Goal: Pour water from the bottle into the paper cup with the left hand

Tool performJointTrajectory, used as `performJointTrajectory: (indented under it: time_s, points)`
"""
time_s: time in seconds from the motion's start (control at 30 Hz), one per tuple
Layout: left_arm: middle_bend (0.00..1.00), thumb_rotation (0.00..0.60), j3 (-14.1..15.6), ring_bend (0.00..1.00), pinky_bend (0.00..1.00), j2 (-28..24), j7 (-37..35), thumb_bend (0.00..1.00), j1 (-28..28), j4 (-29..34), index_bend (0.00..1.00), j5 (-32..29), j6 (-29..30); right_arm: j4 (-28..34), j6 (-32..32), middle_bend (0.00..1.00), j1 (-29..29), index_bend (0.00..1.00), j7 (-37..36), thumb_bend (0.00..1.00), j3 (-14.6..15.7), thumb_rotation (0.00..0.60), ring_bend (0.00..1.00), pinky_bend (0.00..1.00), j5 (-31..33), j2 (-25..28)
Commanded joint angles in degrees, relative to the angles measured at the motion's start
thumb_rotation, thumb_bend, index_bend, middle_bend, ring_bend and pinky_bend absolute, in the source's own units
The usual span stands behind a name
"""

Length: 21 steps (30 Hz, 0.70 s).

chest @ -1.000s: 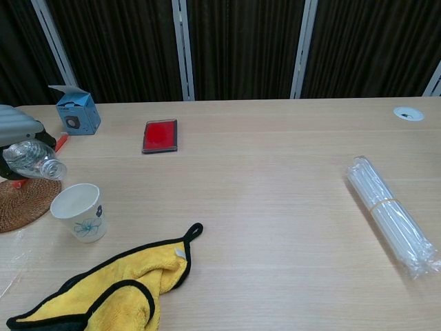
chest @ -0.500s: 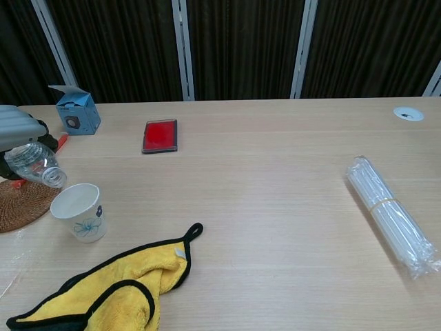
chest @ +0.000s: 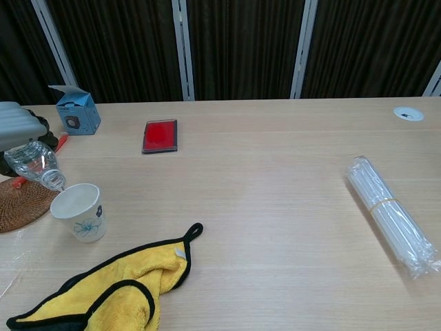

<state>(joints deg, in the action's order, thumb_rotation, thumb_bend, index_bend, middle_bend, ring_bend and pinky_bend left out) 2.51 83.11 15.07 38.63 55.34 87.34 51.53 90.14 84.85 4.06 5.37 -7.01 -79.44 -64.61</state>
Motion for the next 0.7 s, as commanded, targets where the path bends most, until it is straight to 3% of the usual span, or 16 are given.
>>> performJointTrajectory:
  time_s: [0.03,0.7]
  points:
    - [0.43,0.600,0.2,0.27,0.32,0.2,0.1,0.50,-0.1,-0.2,0.61,0.2,0.2,0.0,0.0,0.00,0.0,0.00,0.0,0.00,0.0,0.600,0.00,0.00,-0.1,0.0]
    - [0.44,0.600,0.4,0.27,0.32,1.0,-0.6,0.50,-0.2,-1.5,0.61,1.5,1.9,0.0,0.1,0.00,0.0,0.00,0.2,0.00,0.0,0.600,0.00,0.00,-0.1,-0.1]
